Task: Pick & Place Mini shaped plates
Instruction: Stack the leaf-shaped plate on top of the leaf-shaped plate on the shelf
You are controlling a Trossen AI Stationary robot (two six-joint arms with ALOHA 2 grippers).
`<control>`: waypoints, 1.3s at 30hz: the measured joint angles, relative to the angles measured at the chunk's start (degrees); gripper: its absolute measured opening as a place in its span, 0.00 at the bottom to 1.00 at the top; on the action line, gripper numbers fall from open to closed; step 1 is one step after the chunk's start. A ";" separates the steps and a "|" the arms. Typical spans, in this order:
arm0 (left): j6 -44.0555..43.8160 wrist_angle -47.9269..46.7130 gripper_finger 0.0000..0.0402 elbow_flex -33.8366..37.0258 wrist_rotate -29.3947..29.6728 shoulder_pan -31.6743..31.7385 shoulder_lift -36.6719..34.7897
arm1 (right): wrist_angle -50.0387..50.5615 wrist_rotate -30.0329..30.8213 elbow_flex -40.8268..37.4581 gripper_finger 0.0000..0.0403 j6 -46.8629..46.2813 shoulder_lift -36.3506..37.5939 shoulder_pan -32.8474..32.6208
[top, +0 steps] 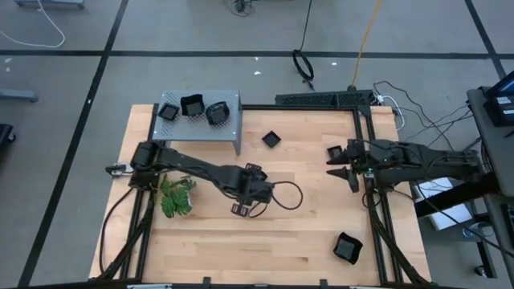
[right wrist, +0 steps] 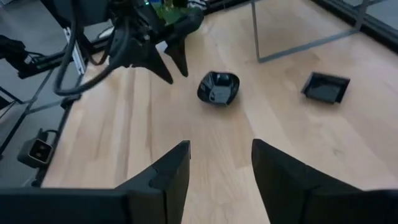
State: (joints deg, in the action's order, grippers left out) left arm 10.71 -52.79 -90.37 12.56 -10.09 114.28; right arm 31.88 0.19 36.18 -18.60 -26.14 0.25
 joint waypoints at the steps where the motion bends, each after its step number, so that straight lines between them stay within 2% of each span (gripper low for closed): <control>1: 0.06 0.07 0.42 0.01 0.63 0.31 0.80 | -0.45 -0.01 -1.26 0.39 -0.03 0.70 0.00; 15: -1.85 0.40 0.42 0.12 0.75 4.84 6.56 | -15.38 -0.17 -17.24 0.35 -0.12 7.33 0.00; 25: -2.00 3.46 0.42 3.55 -0.07 6.27 6.49 | -26.96 -0.17 -24.36 0.32 -0.24 8.14 0.00; 29: -1.89 3.49 0.41 3.56 0.29 6.67 6.50 | -28.27 -0.19 -25.89 0.31 -0.25 8.14 0.00; 33: -0.68 3.46 0.31 3.56 -0.91 6.95 6.50 | -28.24 -0.20 -26.85 0.31 -0.23 8.14 0.00; 39: -1.87 3.50 0.03 3.48 -5.10 6.93 6.39 | -28.30 -0.34 -27.45 0.31 -0.25 8.14 0.00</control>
State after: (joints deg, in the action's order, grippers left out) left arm 8.84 -49.28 -86.88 7.46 -3.16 120.67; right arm 3.57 -0.16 8.73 -18.85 -18.00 0.25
